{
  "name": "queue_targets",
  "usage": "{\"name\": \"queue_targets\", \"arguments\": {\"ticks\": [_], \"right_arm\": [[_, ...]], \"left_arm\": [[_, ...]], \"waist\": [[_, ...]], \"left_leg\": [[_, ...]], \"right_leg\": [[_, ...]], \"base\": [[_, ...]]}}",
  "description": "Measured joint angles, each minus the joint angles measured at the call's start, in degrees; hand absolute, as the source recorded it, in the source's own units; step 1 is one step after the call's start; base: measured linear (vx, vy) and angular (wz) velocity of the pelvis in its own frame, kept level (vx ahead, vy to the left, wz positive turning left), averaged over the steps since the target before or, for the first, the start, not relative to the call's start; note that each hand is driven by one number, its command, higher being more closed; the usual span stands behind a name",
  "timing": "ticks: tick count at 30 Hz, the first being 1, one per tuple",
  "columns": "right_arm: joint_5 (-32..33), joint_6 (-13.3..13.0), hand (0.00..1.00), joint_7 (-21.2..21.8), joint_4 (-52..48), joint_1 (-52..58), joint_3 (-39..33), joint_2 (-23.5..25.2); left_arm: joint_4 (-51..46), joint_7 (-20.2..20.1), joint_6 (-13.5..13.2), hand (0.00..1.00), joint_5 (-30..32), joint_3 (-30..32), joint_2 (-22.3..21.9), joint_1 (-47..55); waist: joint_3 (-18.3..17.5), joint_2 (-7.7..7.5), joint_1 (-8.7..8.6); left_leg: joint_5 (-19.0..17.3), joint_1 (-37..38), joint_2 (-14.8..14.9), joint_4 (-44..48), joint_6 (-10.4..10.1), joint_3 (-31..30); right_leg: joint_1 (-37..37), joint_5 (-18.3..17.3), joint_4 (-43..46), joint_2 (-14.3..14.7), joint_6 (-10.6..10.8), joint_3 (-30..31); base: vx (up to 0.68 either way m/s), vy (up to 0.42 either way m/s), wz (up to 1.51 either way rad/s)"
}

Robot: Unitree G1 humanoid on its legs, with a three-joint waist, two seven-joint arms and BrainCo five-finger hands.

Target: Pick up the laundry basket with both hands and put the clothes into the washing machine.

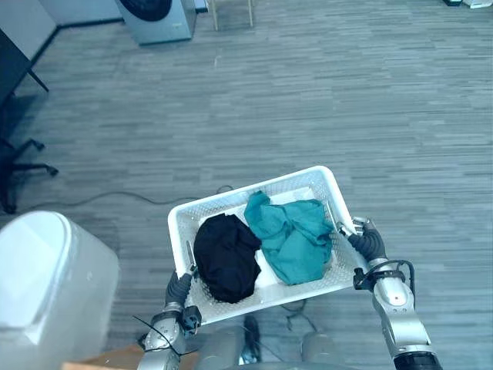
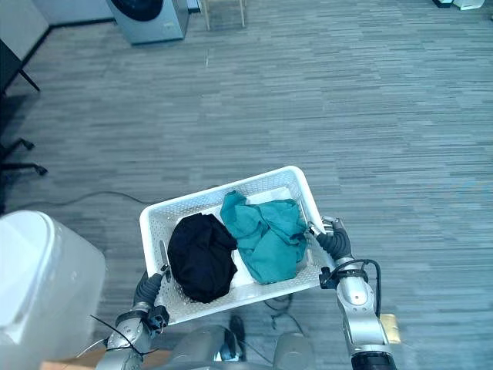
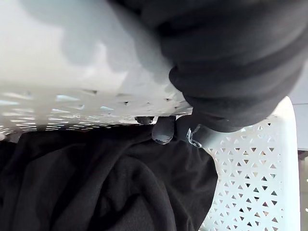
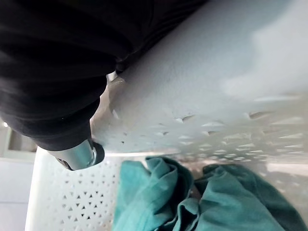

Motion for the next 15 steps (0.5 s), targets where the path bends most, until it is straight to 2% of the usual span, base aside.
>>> {"name": "queue_targets", "arguments": {"ticks": [2,3,4,6,7,8,9,10,11,12,13,14,15], "right_arm": [[0.01,-0.03,1.00,0.08,1.90,0.67,-0.08,0.55],[0.01,-0.01,1.00,0.07,2.33,1.06,-0.08,1.39],[0.01,-0.14,1.00,0.06,2.29,1.05,-0.10,1.79],[0.02,-0.18,1.00,0.07,1.31,1.18,-1.41,2.95],[0.05,-0.16,1.00,0.00,-0.03,2.53,-3.22,4.37],[0.06,-0.07,1.00,-0.04,-1.70,4.11,-4.86,5.72],[0.06,-0.07,1.00,-0.04,-2.45,4.74,-4.97,6.28],[0.08,-0.08,1.00,-0.24,-3.50,5.65,-5.33,6.57],[0.08,0.09,1.00,-0.50,-3.90,6.07,-6.55,6.10],[0.08,0.37,1.00,-0.52,-4.56,6.64,-7.18,6.13],[0.09,1.02,1.00,-0.74,-6.71,8.02,-7.80,5.36],[0.09,1.62,1.00,-0.97,-8.45,9.14,-7.78,4.60],[0.09,1.68,1.00,-1.02,-9.44,9.92,-7.82,4.12]], "left_arm": [[0.03,0.05,0.01,1.00,0.01,-0.57,1.24,-0.01],[0.04,0.13,0.01,1.00,0.01,-0.71,1.95,-0.01],[0.04,0.22,0.01,1.00,0.00,-0.73,2.33,-0.07],[0.04,0.28,0.03,1.00,-0.01,-1.49,3.19,-1.20],[0.02,0.28,0.05,1.00,-0.02,-2.75,3.91,-2.44],[-0.10,0.10,0.15,1.00,-0.01,-3.67,4.10,-3.28],[-0.22,-0.03,0.18,1.00,-0.01,-3.89,4.18,-3.47],[-0.16,-0.01,0.35,1.00,0.00,-4.33,3.77,-3.72],[-0.37,-0.02,0.72,1.00,0.03,-5.30,2.80,-3.93],[-0.58,-0.10,0.86,1.00,0.04,-5.64,2.82,-4.20],[-0.60,-0.09,1.59,1.00,0.06,-6.72,2.37,-4.92],[-0.62,-0.07,1.96,1.00,0.06,-7.01,1.55,-4.71],[-0.71,-0.14,2.06,1.00,0.05,-7.13,1.26,-4.40]], "waist": [[0.21,0.14,-0.77],[0.36,0.30,-1.34],[0.41,0.21,-1.53],[0.98,-0.18,-1.90],[1.30,-0.72,-2.12],[1.30,-0.76,-2.65],[1.24,-0.90,-2.70],[1.22,-0.76,-3.13],[0.81,1.14,-3.25],[0.80,1.06,-3.32],[0.83,1.04,-3.87],[0.90,1.59,-4.56],[0.88,1.93,-4.63]], "left_leg": [[-1.04,5.44,-0.78,-2.33,1.01,-0.38],[-1.05,8.12,-0.45,-4.26,1.00,-0.58],[-1.05,9.27,-0.29,-5.49,1.00,-0.63],[-1.72,12.43,0.01,-8.68,-0.09,-1.06],[-2.74,14.47,0.11,-10.31,-0.70,-1.91],[-4.78,16.56,0.80,-11.81,-1.25,-1.99],[-5.64,17.73,0.98,-12.56,-1.76,-1.91],[-6.37,19.79,1.67,-13.70,-2.81,-2.21],[-6.54,20.13,3.71,-12.74,-4.20,-2.16],[-6.19,19.97,3.89,-10.86,-4.80,-2.21],[-5.50,18.73,4.29,-4.54,-5.94,-2.04],[-3.51,15.97,5.85,5.74,-8.96,-1.80],[-1.28,14.40,6.89,11.67,-10.30,-1.82]], "right_leg": [[-3.77,-0.80,9.40,-0.42,0.49,-2.60],[-6.88,-2.28,10.61,-0.34,-0.22,-5.49],[-8.74,-2.84,10.29,-0.19,-0.55,-6.86],[-13.19,-3.87,4.50,0.81,0.78,-10.39],[-14.63,-3.55,-3.68,1.35,1.46,-13.13],[-14.24,-1.46,-16.68,2.58,3.40,-16.31],[-13.58,0.37,-23.70,3.34,3.88,-17.74],[-12.18,7.11,-30.79,5.13,0.60,-18.71],[-11.95,5.03,-28.75,6.53,-0.33,-19.25],[-12.08,3.24,-27.14,6.41,-1.21,-19.10],[-11.43,1.54,-24.29,4.97,-1.18,-20.12],[-9.52,1.04,-22.03,4.61,-0.99,-21.24],[-7.80,0.37,-21.77,4.72,-0.81,-21.70]], "base": [[0.40,0.165,0.13],[0.45,0.118,0.02],[0.38,0.076,-0.09],[0.34,0.029,-0.07],[0.40,-0.016,0.10],[0.44,-0.041,0.09],[0.58,-0.064,0.04],[0.62,-0.077,-0.12],[0.54,-0.080,-0.10],[0.56,-0.122,0.05],[0.56,-0.147,0.25],[0.57,-0.157,0.27],[0.60,-0.154,0.09]]}}
